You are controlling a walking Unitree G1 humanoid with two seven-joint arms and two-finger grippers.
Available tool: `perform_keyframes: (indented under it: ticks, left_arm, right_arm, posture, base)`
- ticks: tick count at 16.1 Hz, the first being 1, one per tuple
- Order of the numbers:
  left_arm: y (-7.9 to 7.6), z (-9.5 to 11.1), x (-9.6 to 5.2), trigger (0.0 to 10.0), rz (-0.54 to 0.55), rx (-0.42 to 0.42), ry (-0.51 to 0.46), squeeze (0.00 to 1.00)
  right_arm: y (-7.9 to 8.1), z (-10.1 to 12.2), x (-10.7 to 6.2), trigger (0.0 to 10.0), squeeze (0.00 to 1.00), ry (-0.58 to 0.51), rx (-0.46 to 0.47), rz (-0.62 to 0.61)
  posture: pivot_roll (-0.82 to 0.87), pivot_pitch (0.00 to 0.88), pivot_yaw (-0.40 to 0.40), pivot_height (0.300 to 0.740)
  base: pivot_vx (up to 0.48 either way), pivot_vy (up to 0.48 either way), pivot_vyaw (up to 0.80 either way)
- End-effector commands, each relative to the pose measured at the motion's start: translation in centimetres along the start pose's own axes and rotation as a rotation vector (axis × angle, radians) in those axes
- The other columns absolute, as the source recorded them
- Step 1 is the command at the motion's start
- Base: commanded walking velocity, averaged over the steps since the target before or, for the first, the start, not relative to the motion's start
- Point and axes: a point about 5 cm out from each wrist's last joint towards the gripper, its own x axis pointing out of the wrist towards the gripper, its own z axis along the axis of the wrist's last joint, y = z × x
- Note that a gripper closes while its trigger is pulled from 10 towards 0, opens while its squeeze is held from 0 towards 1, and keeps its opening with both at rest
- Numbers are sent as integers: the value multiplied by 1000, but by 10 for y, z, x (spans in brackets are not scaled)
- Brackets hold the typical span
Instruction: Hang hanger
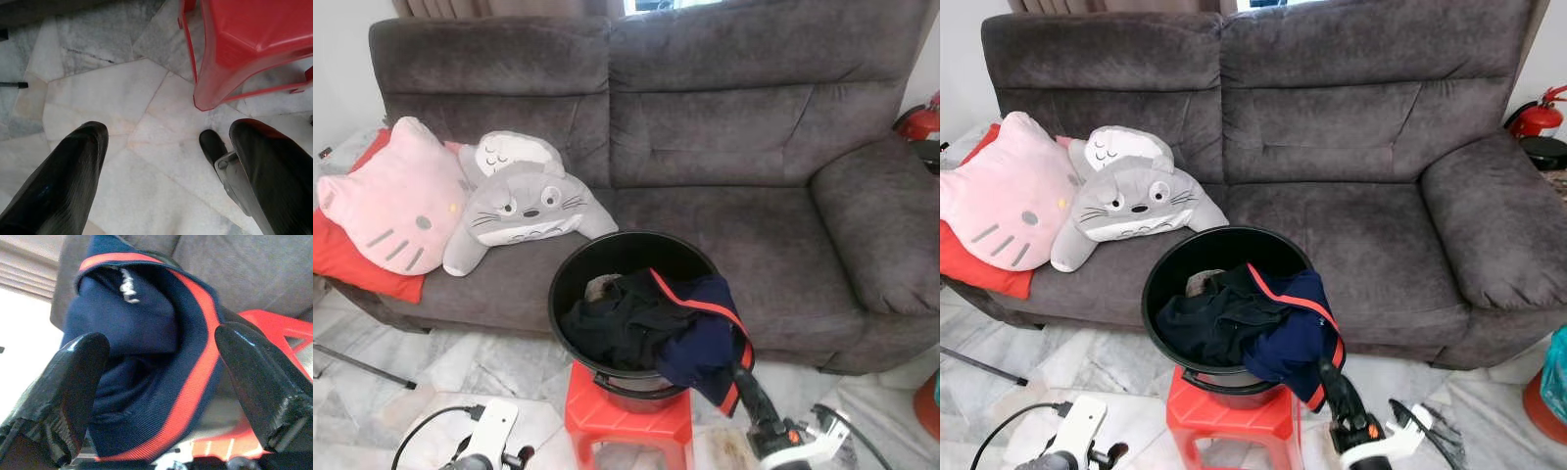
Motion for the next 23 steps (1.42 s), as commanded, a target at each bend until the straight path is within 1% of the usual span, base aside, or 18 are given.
perform_keyframes:
  ticks: [1,4,5,6,11,12,14,17,19,23]
  left_arm:
    - [6,2,-1,10000,6,18,-8,0]
    - [9,3,-1,10000,7,29,-10,0]
    - [10,4,-1,10000,8,29,-13,0]
    - [11,4,-1,10000,8,29,-15,0]
    - [9,6,-1,10000,0,31,-21,0]
    - [8,7,0,10000,-2,35,-23,0]
    - [9,8,0,10000,-1,37,-28,0]
    - [10,9,0,10000,-1,44,-30,0]
    - [10,9,0,10000,-2,48,-28,0]
    - [9,8,0,10000,-6,55,-28,0]
  right_arm:
    - [7,-15,6,10000,0,-23,60,6]
    - [1,-20,5,10000,0,-24,87,-7]
    - [-1,-22,3,10000,0,-30,114,-12]
    - [-1,-23,2,10000,0,-30,122,-8]
    - [-13,-29,-5,10000,0,-31,129,-67]
    - [-19,-28,-3,10000,0,-16,127,-86]
    - [-23,-25,0,10000,0,-12,131,-89]
    - [-24,-20,8,10000,0,-11,118,-80]
    - [-23,-18,16,10000,0,-8,107,-63]
    - [-23,-19,20,10000,0,7,101,-57]
  posture:
    - [-199,0,119,740]
    - [-197,0,124,740]
    - [-191,0,125,740]
    - [-191,0,126,740]
    - [-194,0,129,740]
    - [-191,0,129,740]
    - [-188,0,130,740]
    - [-187,0,133,740]
    - [-187,0,134,740]
    - [-181,0,133,740]
  base:
    - [0,0,0]
    - [0,0,0]
    - [0,0,0]
    - [0,0,0]
    - [0,0,0]
    - [0,0,0]
    - [0,0,0]
    - [0,0,0]
    - [0,0,0]
    - [0,0,0]
